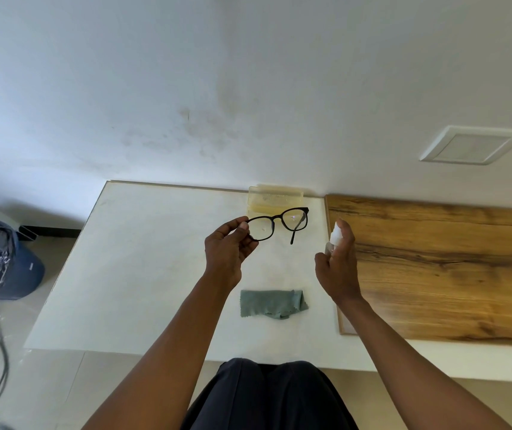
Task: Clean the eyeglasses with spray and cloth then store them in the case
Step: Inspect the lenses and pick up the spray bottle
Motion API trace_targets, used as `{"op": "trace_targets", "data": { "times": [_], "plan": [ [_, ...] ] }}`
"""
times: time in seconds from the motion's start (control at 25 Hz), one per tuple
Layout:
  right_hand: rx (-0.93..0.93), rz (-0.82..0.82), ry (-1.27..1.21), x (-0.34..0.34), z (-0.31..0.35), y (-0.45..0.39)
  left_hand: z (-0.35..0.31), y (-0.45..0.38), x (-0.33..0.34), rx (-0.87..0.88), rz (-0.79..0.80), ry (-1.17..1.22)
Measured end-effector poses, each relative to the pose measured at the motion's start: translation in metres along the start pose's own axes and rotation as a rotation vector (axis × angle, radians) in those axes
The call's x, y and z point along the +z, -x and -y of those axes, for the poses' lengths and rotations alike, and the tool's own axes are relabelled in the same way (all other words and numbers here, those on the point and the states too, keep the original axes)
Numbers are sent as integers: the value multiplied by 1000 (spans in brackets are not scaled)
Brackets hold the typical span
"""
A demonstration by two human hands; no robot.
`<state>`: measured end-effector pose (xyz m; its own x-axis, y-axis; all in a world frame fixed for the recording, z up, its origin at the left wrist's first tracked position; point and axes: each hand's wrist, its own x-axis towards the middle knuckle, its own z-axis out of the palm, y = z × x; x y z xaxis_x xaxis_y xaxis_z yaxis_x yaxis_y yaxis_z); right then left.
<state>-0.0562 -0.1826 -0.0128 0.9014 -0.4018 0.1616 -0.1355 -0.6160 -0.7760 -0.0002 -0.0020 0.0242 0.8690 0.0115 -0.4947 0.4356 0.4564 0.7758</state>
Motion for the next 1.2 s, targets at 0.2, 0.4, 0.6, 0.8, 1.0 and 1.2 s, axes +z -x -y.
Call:
{"op": "trace_targets", "data": {
  "times": [0.2, 0.4, 0.6, 0.8, 1.0, 1.2],
  "plan": [
    [22, 37, 40, 0, -25, 1, 1, -4, -2, 3, -1, 9],
    [114, 38, 63, 1, -43, 3, 4, -6, -4, -1, -4, 8],
    [169, 25, 80, 4, -55, 8, 7, -9, -6, -11, -10, 6],
    [153, 26, 112, 8, -59, 7, 8, -10, -4, -11, 0, 13],
    [146, 20, 127, 9, -61, 4, 9, -9, -5, -9, 0, 10],
    [77, -15, 238, 4, -61, 7, 12, -9, -5, -18, -8, 21]
  ]
}}
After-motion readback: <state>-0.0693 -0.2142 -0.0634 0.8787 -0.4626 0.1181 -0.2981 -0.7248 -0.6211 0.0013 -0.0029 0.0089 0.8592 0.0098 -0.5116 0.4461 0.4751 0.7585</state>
